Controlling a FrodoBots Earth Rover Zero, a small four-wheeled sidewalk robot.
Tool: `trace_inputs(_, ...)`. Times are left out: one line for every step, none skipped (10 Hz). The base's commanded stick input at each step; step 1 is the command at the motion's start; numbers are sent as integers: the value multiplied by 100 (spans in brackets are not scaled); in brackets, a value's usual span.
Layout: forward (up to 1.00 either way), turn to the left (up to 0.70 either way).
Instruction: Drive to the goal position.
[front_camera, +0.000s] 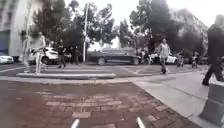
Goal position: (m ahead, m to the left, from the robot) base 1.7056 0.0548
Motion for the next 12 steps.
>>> trace_inputs(58,0)
trace_inputs(58,0)
trace_inputs(58,0)
trace_inputs(57,0)
trace_inputs(49,0)
trace_inputs(40,0)
trace_inputs(31,0)
trace_inputs(22,0)
trace_inputs(14,0)
trace_inputs(11,0)
trace_inputs(8,0)
trace_inputs(5,0)
